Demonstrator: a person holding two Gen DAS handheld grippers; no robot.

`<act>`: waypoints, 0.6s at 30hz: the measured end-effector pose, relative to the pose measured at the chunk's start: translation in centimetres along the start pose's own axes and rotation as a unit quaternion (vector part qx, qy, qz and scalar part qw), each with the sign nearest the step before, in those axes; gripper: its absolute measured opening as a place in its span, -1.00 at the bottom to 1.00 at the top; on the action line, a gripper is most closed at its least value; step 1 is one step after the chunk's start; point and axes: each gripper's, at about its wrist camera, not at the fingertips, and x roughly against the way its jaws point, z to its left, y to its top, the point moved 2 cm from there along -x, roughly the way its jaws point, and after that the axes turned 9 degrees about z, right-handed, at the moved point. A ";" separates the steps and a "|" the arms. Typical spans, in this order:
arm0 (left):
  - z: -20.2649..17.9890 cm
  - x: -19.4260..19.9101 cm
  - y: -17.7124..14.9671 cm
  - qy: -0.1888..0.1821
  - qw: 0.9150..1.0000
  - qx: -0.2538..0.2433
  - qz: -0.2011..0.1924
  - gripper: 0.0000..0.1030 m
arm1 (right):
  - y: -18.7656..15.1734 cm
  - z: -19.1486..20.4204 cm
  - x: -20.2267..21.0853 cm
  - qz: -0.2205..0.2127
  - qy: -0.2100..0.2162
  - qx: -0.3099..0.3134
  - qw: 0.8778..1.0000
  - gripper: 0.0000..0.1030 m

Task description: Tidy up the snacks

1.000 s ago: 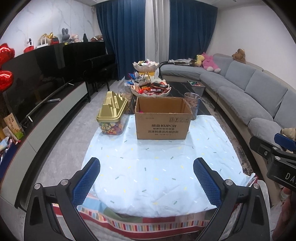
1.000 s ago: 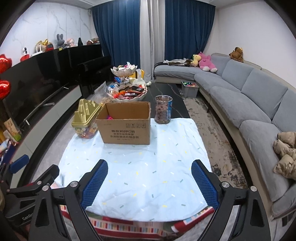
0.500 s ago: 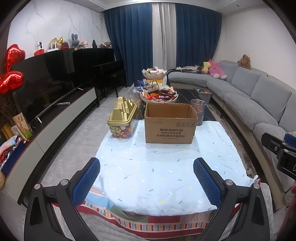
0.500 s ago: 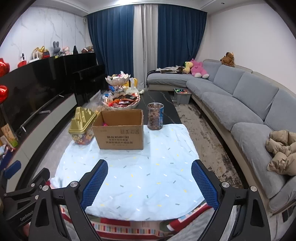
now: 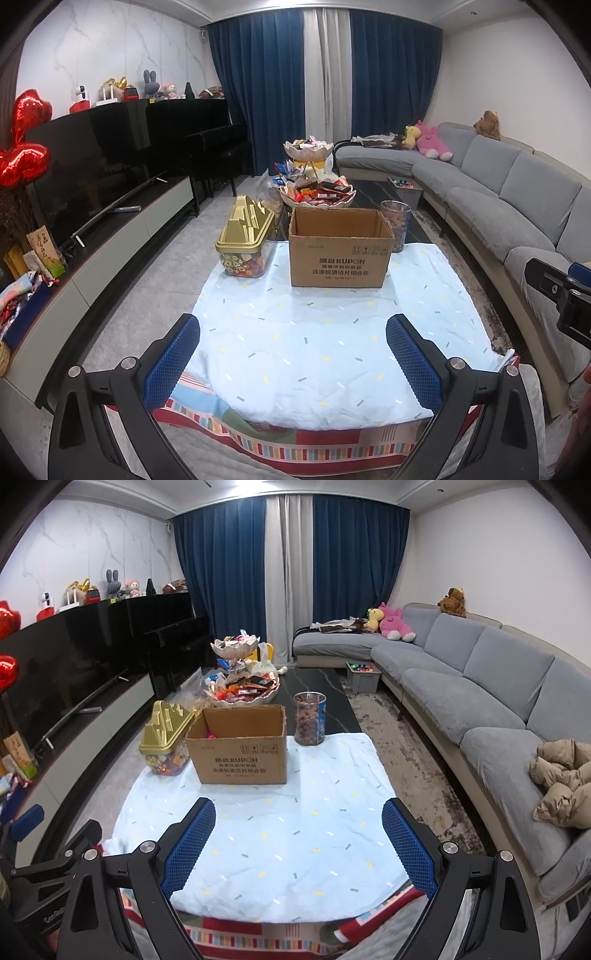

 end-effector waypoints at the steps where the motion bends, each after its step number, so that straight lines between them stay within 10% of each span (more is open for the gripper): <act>1: 0.0 0.0 0.0 0.000 1.000 -0.001 0.000 0.99 | 0.0 0.0 0.1 0.000 0.000 -0.001 1.000 0.80; 18: 0.0 0.1 -0.1 -0.001 1.000 -0.002 -0.001 0.99 | 0.1 0.0 0.4 0.001 0.003 -0.001 1.000 0.80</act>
